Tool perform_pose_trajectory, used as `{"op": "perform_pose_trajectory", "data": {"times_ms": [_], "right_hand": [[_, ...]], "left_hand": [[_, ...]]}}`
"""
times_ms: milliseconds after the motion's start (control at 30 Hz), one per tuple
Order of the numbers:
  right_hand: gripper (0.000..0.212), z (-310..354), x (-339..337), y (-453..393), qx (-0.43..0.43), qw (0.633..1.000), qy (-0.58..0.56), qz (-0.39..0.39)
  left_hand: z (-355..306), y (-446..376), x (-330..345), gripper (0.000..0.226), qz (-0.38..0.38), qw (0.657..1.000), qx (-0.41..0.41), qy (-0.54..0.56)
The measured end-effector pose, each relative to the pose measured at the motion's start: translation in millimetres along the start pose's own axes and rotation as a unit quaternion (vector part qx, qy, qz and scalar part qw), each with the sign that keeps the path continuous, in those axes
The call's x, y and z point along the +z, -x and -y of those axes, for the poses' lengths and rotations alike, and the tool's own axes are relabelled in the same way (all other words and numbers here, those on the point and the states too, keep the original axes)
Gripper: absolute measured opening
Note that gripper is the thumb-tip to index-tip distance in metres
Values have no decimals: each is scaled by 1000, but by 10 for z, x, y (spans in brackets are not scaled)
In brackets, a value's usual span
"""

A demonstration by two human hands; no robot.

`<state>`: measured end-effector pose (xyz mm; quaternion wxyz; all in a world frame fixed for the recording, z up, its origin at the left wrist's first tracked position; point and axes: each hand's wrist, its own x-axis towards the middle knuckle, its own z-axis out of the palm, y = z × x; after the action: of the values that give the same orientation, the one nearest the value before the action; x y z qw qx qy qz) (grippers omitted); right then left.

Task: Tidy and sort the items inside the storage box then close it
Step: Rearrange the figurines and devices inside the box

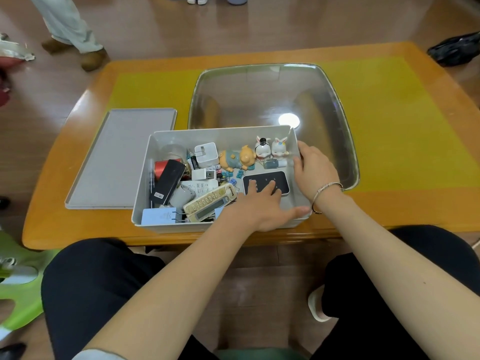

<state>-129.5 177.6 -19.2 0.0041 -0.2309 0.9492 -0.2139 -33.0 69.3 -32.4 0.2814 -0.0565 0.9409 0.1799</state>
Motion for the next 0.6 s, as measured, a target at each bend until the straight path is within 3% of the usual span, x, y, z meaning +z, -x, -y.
{"op": "perform_pose_trajectory", "data": {"times_ms": [367,600], "right_hand": [[31,15,6,23,6,1000,-24,-2],[30,3,16,17,4,1000,-26,-7]], "left_hand": [[53,20,-16,130,31,999,40,-3],[87,-81,-37,108,-8,998,60,-7]]}}
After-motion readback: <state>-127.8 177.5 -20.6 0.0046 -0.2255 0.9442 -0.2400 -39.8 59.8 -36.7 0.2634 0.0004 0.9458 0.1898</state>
